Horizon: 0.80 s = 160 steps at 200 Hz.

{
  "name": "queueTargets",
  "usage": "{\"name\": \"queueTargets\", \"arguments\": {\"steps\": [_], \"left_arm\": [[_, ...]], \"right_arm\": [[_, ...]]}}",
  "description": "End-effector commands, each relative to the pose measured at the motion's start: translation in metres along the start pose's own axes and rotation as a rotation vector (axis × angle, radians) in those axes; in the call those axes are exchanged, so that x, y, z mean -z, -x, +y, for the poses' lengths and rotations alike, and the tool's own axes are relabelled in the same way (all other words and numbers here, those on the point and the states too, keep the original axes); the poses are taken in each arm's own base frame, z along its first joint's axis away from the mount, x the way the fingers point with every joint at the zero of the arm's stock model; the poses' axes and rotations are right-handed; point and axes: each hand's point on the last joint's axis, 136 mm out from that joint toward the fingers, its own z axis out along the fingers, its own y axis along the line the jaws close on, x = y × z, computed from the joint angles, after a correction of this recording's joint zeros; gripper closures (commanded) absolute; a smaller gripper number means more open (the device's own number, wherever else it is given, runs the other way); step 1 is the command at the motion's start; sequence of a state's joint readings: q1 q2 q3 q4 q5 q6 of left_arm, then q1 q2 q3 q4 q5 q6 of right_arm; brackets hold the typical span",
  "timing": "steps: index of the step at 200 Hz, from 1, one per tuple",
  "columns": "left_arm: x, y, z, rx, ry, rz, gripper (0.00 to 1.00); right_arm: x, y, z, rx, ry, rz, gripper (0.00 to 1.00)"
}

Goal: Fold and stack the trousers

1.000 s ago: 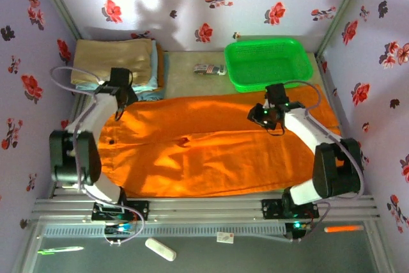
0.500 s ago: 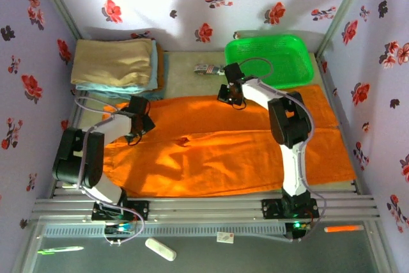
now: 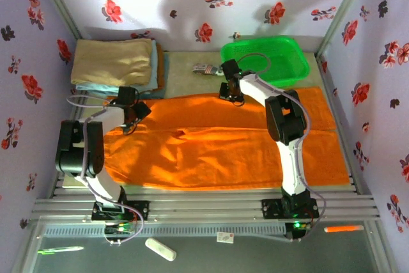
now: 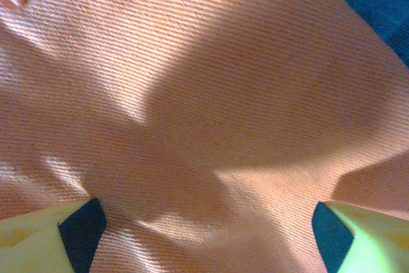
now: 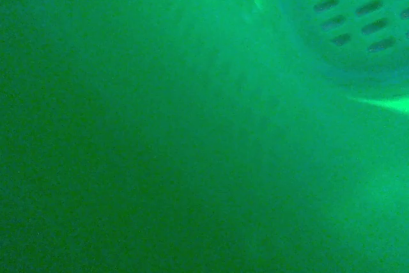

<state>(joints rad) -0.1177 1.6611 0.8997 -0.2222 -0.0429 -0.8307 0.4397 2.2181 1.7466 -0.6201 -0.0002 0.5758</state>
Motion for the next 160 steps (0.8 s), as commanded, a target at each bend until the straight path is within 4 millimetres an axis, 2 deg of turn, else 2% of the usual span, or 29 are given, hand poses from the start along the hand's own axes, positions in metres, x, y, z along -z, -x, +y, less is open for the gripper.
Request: {"name": "queueTargets", "arguments": {"steps": [1, 12, 35, 57, 84, 112, 137, 149, 160], "left_arm": [[0.011, -0.022, -0.008, -0.032, -0.079, 0.087, 0.08], [0.022, -0.023, -0.013, -0.051, -0.104, 0.082, 0.06], [0.039, -0.028, -0.016, -0.075, -0.134, 0.067, 0.04], [0.045, -0.035, -0.008, -0.076, -0.135, 0.068, 0.04], [0.055, -0.041, -0.004, -0.08, -0.152, 0.075, 0.04], [0.081, -0.039, -0.003, -0.089, -0.175, 0.048, 0.02], [0.114, -0.038, 0.004, -0.076, -0.192, 0.007, 0.0], [0.131, -0.038, 0.017, -0.051, -0.17, -0.022, 0.0], [0.145, -0.04, 0.037, -0.008, -0.111, -0.053, 0.0]], "right_arm": [[0.034, 0.021, -0.007, 0.041, -0.067, -0.059, 0.73], [0.038, 0.036, -0.015, 0.026, -0.084, -0.073, 0.69], [0.03, 0.064, -0.024, -0.043, -0.046, -0.068, 0.66], [0.024, 0.089, -0.039, -0.088, -0.092, -0.109, 0.63], [0.021, 0.116, -0.078, -0.152, -0.18, -0.126, 0.63], [0.028, 0.136, -0.116, -0.218, -0.227, -0.135, 0.63], [0.053, 0.153, -0.125, -0.207, -0.245, -0.201, 0.63], [0.066, 0.154, -0.118, -0.201, -0.211, -0.208, 0.62], [0.078, 0.154, -0.104, -0.186, -0.152, -0.209, 0.61]]}}
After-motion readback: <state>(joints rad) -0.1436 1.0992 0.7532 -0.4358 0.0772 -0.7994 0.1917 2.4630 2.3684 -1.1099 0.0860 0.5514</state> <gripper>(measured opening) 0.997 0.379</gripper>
